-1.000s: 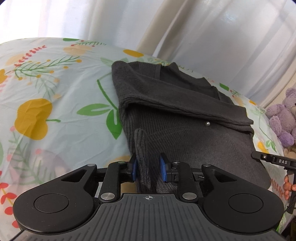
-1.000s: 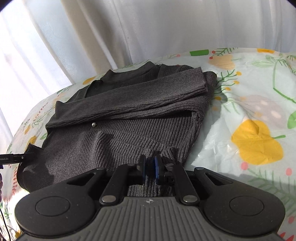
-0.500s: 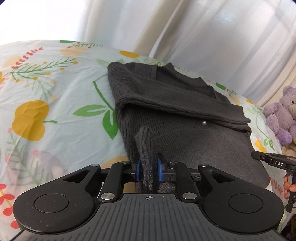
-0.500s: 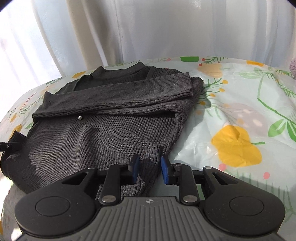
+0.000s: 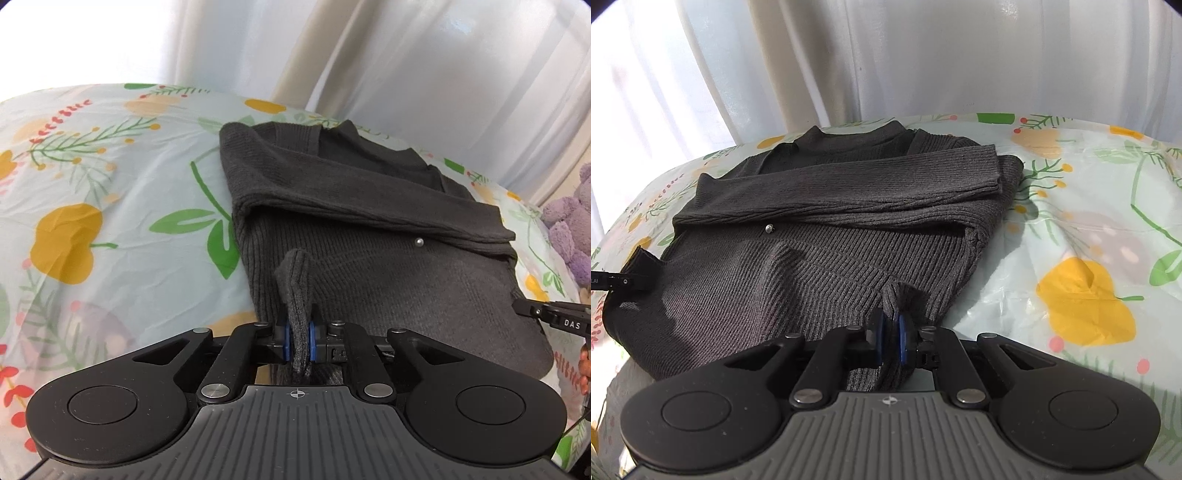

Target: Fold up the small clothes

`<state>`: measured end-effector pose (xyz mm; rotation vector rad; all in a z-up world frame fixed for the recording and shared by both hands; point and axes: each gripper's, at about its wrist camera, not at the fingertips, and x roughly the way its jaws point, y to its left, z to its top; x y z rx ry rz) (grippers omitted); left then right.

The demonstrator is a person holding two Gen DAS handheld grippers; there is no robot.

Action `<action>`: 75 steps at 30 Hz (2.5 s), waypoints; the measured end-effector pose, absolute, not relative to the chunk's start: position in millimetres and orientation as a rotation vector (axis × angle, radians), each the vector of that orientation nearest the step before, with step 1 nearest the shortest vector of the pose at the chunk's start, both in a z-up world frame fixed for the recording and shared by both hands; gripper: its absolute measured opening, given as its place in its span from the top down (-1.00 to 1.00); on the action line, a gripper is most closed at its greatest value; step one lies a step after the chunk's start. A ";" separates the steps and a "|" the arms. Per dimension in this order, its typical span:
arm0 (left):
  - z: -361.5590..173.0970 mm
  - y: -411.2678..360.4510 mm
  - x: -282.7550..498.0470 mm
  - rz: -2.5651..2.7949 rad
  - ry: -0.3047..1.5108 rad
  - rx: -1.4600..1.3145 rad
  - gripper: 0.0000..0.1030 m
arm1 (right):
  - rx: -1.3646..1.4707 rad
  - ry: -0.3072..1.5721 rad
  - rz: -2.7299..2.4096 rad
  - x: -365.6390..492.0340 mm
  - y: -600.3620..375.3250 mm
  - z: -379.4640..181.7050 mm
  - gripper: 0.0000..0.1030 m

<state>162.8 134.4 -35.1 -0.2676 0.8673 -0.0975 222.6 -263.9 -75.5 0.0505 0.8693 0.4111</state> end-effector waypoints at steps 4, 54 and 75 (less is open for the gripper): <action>9.9 140.4 160.7 -0.104 0.744 -0.272 0.82 | 0.106 0.793 0.468 223.6 -274.8 -51.2 0.89; -13.3 116.2 348.2 0.059 0.578 -0.009 0.09 | -0.074 0.602 0.139 387.6 -228.1 -46.9 0.70; -66.7 93.3 365.6 0.053 0.713 -0.019 -0.15 | -0.030 0.700 0.179 369.6 -231.4 -74.7 0.76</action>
